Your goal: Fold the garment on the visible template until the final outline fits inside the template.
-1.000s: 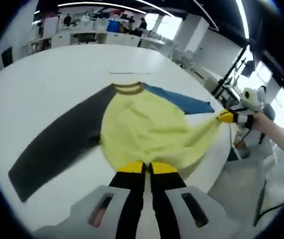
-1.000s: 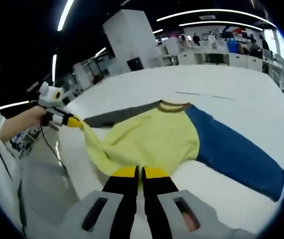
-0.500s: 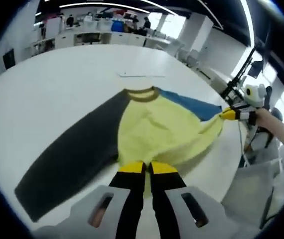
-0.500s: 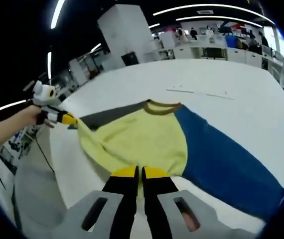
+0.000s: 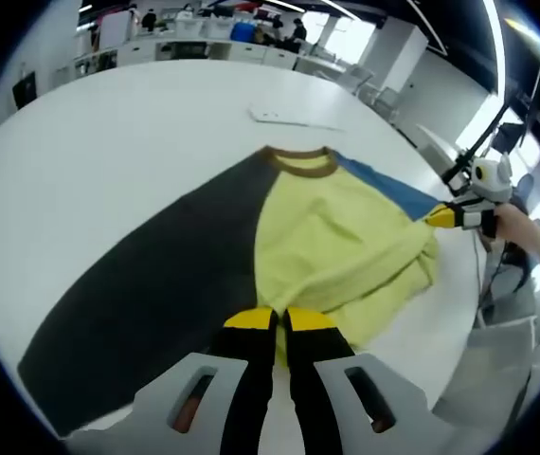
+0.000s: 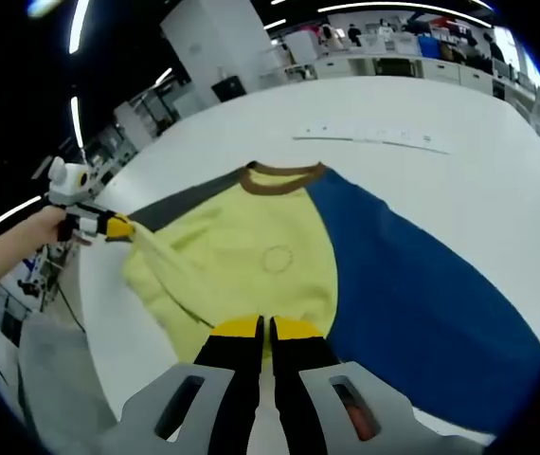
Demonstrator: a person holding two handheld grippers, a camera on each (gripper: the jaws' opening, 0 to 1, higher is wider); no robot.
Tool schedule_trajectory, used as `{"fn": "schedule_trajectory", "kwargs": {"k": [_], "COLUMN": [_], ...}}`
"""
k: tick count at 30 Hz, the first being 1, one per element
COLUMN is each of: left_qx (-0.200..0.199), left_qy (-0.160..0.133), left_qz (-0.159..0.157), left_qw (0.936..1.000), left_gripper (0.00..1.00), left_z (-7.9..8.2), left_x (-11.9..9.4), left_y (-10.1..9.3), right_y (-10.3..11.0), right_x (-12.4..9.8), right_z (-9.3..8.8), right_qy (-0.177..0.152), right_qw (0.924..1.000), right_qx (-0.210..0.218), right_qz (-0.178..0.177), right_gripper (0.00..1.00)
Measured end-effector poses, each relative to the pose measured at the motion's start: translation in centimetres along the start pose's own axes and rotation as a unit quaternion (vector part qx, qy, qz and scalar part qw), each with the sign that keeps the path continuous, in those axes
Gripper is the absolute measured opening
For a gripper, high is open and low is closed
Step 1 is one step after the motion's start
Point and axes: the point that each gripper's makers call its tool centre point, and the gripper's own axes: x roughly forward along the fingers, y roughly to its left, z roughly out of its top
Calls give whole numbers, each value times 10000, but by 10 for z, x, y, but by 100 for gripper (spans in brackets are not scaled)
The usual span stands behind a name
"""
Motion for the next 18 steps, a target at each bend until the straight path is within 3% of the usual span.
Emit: {"fn": "schedule_trajectory", "kwargs": {"k": [18], "left_qx": [-32], "left_qy": [256], "left_qz": [23], "left_qw": [9997], "left_gripper": [0], "left_z": [-5], "left_x": [23], "left_y": [10], "right_y": [-18], "right_x": [20], "right_z": [-7], "right_qy": [197], "right_qw": [9996], "right_qx": [-104], "right_qz": [-148], "right_gripper": [4]}}
